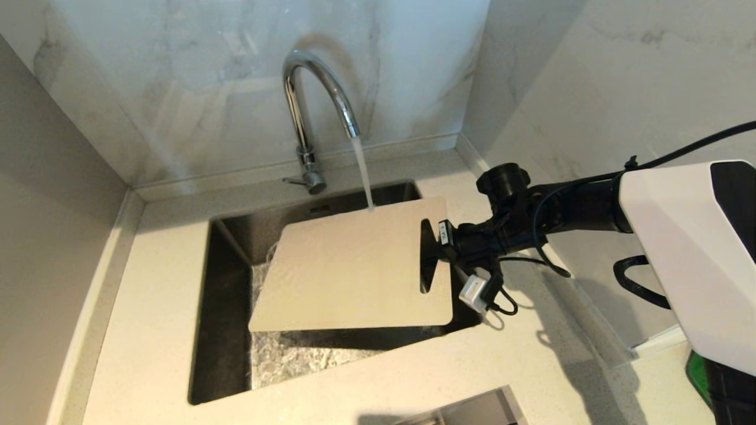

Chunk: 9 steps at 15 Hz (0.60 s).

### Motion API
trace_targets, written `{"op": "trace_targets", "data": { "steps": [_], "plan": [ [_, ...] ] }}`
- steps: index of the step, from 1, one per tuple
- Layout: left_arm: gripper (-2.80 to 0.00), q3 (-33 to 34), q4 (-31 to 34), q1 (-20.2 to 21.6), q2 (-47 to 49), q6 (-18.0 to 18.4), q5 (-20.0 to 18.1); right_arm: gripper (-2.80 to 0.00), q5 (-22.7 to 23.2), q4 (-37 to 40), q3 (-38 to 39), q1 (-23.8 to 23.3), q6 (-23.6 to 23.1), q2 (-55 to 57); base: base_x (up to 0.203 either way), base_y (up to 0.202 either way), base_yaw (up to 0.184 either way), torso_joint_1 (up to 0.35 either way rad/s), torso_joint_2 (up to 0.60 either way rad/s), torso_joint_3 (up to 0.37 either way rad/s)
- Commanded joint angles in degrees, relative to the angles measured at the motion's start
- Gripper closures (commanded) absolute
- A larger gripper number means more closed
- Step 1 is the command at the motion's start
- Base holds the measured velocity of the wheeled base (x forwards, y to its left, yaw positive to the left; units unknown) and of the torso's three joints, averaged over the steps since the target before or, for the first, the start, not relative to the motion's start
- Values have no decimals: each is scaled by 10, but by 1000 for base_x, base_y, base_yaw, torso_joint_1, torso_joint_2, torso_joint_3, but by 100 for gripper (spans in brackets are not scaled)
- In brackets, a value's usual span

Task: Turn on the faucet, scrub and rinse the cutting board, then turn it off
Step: Scrub the cutting board underwater

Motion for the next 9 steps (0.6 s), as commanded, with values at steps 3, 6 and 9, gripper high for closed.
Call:
{"op": "trace_targets", "data": {
  "steps": [3,6,9],
  "plan": [
    [0,1,0,0,-1,0,0,0,3,1,24,-8,-9,-9,0,0,0,0,0,0],
    [0,1,0,0,-1,0,0,0,3,1,40,-15,-9,-15,0,0,0,0,0,0],
    [0,1,0,0,-1,0,0,0,3,1,53,-19,-9,-23,0,0,0,0,0,0]
  ]
}}
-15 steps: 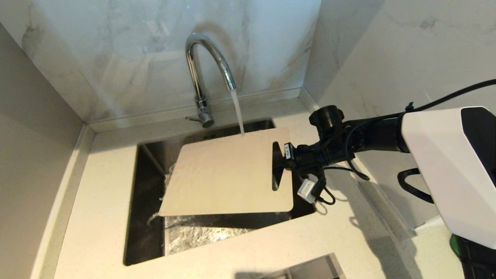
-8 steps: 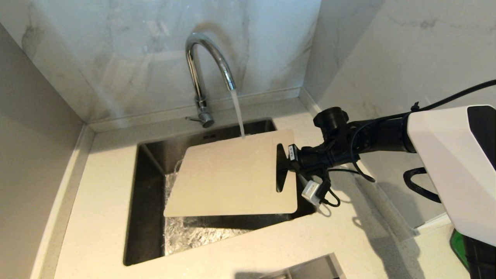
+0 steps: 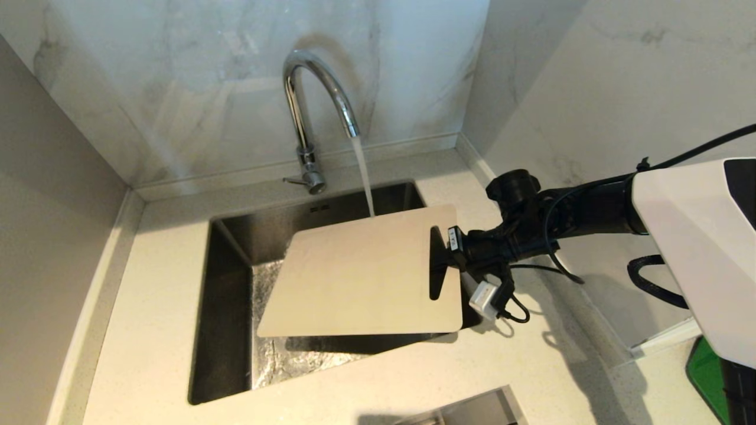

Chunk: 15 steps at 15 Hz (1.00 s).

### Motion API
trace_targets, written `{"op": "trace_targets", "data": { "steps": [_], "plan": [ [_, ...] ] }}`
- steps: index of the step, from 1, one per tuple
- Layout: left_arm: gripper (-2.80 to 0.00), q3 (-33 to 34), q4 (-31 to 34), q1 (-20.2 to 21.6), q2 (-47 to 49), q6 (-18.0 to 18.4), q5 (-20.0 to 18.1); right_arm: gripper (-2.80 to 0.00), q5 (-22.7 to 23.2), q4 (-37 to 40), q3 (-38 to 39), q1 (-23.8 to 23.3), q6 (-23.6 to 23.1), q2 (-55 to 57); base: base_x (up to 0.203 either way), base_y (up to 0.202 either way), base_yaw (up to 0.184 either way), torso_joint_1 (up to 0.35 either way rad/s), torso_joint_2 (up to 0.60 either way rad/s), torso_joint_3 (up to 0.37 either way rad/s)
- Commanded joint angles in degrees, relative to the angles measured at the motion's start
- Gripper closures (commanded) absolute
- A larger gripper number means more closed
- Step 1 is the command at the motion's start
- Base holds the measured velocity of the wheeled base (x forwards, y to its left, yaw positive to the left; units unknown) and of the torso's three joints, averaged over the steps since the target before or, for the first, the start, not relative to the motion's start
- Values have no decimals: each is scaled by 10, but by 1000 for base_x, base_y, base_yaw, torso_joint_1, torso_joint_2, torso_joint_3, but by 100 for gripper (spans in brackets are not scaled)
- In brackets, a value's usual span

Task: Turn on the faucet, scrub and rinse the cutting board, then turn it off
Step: Scrub the cutting board underwater

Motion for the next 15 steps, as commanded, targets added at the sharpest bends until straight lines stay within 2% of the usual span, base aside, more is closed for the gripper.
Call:
{"op": "trace_targets", "data": {
  "steps": [1,15],
  "plan": [
    [0,1,0,0,-1,0,0,0,3,2,8,-4,-9,-8,0,0,0,0,0,0],
    [0,1,-1,1,-1,0,0,0,9,27,118,-29,-8,-97,0,0,0,0,0,0]
  ]
}}
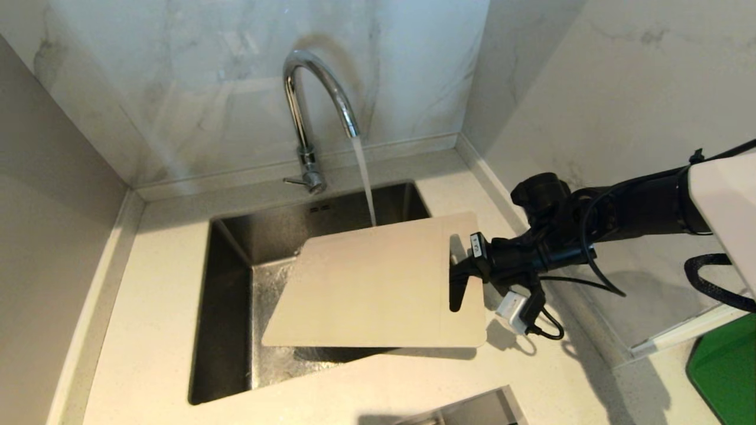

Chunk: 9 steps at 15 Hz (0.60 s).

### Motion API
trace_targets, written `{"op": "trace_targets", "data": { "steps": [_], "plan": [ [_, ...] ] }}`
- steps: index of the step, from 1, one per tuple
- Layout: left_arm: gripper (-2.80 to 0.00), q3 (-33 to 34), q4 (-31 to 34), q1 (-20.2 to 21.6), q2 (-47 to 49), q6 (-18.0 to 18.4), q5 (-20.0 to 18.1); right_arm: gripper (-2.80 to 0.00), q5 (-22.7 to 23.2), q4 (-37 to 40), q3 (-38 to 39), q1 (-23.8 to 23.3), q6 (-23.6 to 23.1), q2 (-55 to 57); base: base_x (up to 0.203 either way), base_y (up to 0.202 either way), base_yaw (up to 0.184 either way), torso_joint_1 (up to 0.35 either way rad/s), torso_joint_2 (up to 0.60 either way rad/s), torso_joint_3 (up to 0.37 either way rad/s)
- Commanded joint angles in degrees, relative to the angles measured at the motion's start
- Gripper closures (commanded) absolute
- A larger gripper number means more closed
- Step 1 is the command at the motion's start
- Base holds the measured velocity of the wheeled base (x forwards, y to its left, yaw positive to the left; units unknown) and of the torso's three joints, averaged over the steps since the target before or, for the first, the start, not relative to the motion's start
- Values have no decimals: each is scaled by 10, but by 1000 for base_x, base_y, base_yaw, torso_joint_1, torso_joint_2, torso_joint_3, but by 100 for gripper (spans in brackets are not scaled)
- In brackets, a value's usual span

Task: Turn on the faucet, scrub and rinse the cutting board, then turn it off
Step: Scrub the cutting board underwater

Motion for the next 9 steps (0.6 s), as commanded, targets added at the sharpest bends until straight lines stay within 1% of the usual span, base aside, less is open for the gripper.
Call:
{"op": "trace_targets", "data": {
  "steps": [1,5,7,9],
  "plan": [
    [0,1,0,0,-1,0,0,0,4,6,24,-5,-9,-26,0,0,0,0,0,0],
    [0,1,0,0,-1,0,0,0,11,22,51,-6,-8,-56,0,0,0,0,0,0],
    [0,1,0,0,-1,0,0,0,11,41,72,-5,1,-69,0,0,0,0,0,0],
    [0,1,0,0,-1,0,0,0,11,43,82,-5,2,-82,0,0,0,0,0,0]
  ]
}}
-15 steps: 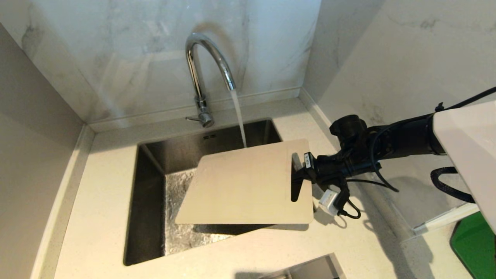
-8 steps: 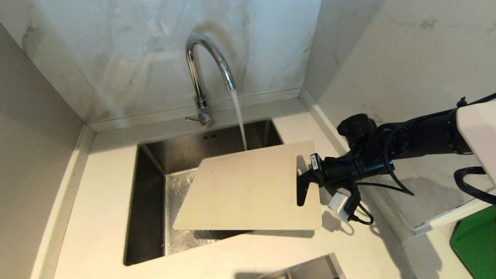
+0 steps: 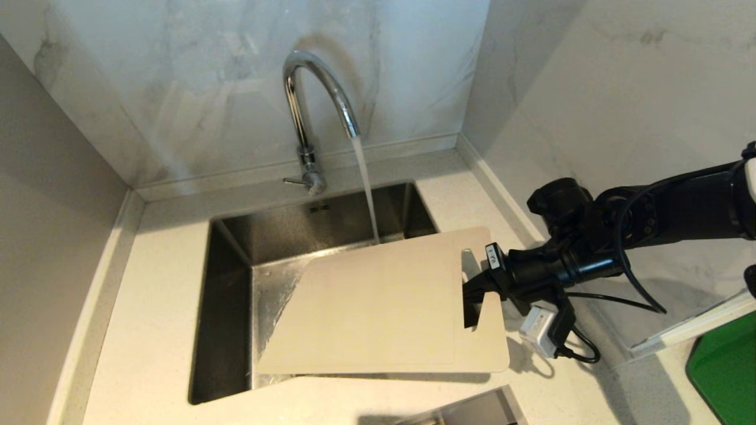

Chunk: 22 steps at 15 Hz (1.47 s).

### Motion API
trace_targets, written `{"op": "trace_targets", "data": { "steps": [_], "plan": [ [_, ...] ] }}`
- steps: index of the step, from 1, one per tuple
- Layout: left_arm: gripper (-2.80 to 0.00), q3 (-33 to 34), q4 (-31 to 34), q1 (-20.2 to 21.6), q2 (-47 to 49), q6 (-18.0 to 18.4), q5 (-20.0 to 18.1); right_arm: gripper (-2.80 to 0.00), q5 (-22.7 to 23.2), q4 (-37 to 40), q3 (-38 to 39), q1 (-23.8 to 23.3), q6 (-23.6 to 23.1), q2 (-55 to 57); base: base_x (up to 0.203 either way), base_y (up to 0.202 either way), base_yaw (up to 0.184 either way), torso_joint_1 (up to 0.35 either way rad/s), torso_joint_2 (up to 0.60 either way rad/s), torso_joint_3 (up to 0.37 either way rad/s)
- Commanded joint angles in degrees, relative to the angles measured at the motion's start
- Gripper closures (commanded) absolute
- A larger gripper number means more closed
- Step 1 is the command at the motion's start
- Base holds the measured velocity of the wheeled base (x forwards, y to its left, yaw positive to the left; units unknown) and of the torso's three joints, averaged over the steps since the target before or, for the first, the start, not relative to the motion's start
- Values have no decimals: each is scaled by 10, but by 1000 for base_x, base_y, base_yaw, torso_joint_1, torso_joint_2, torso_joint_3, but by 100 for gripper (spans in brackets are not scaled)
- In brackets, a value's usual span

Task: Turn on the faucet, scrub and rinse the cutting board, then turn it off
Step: Scrub the cutting board underwater

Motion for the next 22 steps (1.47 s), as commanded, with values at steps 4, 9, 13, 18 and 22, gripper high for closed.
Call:
{"op": "trace_targets", "data": {
  "steps": [4,9,13,18,22],
  "plan": [
    [0,1,0,0,-1,0,0,0,3,2,6,1,-7,-26,0,0,0,0,0,0],
    [0,1,0,0,-1,0,0,0,-7,49,-51,1,-8,-34,0,0,0,0,0,0],
    [0,1,0,1,-1,0,1,0,-32,110,-86,11,-31,-27,0,0,0,0,0,0],
    [0,1,-1,0,-1,0,0,0,-61,184,-104,20,-36,-46,0,0,0,0,0,0],
    [0,1,0,1,-1,0,0,0,-83,204,-141,18,-36,-51,0,0,0,0,0,0]
  ]
}}
